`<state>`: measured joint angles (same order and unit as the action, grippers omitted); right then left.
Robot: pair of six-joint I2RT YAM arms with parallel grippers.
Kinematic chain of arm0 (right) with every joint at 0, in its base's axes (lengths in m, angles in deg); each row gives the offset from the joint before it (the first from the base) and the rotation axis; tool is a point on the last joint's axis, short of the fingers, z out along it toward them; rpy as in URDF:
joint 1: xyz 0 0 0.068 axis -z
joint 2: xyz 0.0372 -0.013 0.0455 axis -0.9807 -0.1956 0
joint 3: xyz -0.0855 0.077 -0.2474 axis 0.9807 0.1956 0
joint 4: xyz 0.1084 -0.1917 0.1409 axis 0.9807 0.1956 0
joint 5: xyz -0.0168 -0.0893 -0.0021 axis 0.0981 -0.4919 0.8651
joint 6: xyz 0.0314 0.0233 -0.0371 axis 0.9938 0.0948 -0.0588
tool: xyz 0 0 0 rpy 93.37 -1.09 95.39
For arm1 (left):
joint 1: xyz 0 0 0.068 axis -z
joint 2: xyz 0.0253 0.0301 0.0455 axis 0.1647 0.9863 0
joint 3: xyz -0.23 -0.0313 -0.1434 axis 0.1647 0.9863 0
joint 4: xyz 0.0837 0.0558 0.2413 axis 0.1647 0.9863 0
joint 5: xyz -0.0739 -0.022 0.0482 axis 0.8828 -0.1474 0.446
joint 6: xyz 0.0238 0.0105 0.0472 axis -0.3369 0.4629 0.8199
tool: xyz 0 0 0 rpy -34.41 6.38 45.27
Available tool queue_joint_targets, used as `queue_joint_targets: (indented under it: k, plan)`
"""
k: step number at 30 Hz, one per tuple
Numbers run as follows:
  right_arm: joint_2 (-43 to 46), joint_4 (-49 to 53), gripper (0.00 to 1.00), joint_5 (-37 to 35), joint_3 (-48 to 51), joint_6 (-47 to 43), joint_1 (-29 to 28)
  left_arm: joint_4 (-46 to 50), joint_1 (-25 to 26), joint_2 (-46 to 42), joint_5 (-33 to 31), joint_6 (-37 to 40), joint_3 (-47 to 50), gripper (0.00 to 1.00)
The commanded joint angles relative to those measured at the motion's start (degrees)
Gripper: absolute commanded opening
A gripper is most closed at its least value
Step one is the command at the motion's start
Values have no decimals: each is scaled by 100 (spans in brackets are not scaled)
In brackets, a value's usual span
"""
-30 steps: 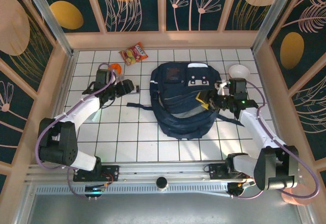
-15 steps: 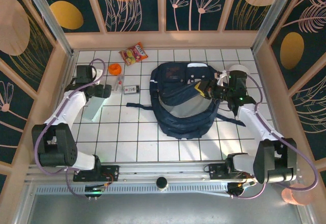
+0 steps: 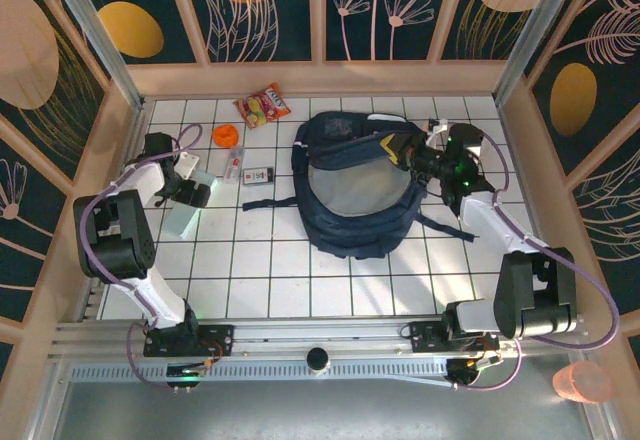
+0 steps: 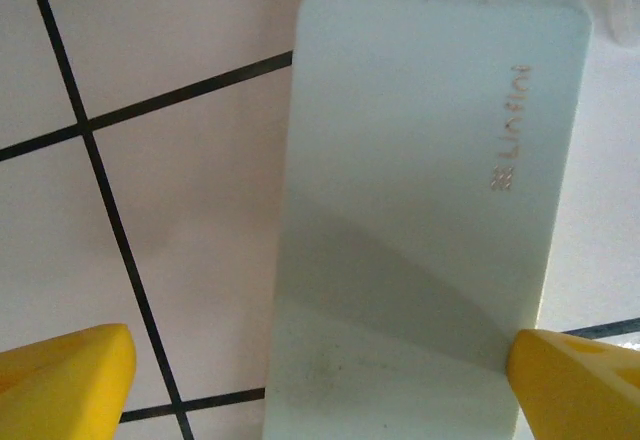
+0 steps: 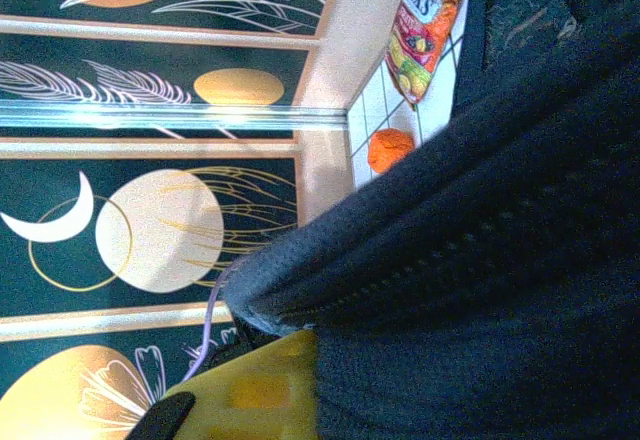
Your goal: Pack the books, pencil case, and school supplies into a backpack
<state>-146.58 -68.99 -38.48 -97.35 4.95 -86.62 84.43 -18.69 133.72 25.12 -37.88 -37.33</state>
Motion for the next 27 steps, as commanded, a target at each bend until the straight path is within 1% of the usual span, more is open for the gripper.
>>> queue_joint_targets:
  k: [1,4,10,13,15,22,24,27]
  plan:
    - [-7,-414,5,-155,-383,-80,-62,190,-19,452,0,241,-162,96]
    - [-56,-401,5,-147,-442,-85,-103,285,-19,711,129,249,-274,95]
    - [-95,-339,5,-164,-481,-120,-166,520,-19,1136,149,199,-547,92]
    - [-110,-321,5,-173,-483,-132,-181,615,-19,1182,348,119,-679,92]
    - [-96,-303,5,-190,-477,-133,-185,635,-19,1061,543,54,-725,92]
    - [-143,-268,5,-219,-500,-150,-194,909,-21,256,856,-295,-955,94]
    - [-154,-272,6,-234,-498,-150,-202,960,-19,33,812,-250,-888,94]
    - [-154,-267,6,-244,-481,-151,-219,983,-19,-169,545,-154,-715,93]
